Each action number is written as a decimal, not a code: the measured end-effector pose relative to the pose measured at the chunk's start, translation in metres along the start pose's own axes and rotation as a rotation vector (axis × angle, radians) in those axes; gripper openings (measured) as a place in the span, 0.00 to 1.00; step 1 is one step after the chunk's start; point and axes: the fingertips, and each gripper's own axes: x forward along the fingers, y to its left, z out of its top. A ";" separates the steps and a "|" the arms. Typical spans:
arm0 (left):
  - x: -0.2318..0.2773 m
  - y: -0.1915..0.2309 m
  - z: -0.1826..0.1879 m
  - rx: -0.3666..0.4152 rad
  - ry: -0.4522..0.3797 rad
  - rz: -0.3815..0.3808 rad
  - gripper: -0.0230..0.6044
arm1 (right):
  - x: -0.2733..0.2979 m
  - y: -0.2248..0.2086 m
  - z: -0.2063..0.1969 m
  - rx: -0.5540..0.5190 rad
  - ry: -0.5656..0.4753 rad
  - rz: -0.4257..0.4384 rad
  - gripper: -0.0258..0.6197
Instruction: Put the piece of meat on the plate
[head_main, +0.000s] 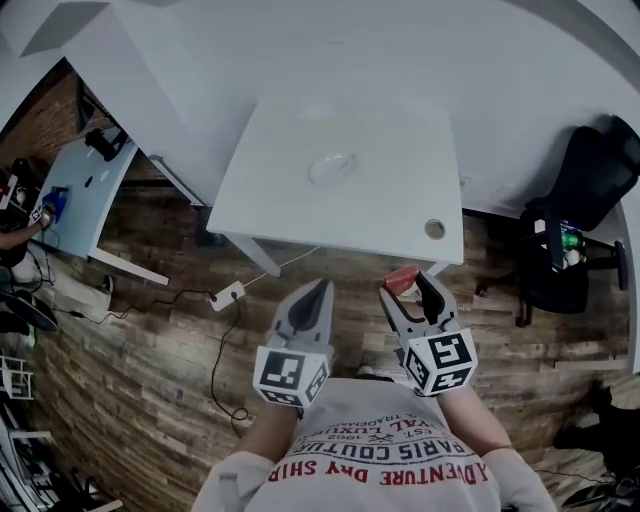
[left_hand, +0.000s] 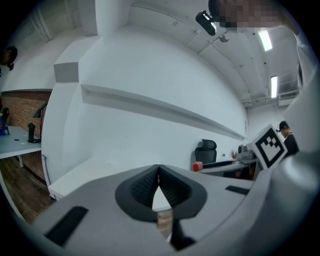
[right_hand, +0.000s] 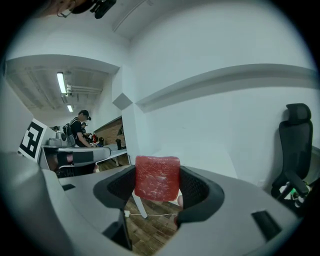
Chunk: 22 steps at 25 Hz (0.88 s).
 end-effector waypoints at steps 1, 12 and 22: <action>0.006 0.002 0.000 0.000 0.005 0.000 0.05 | 0.005 -0.006 0.000 0.008 0.003 -0.003 0.47; 0.095 0.057 0.007 -0.016 0.020 -0.104 0.05 | 0.084 -0.038 0.021 0.035 0.012 -0.100 0.47; 0.192 0.169 0.039 0.056 0.046 -0.253 0.05 | 0.212 -0.049 0.058 0.107 0.021 -0.257 0.47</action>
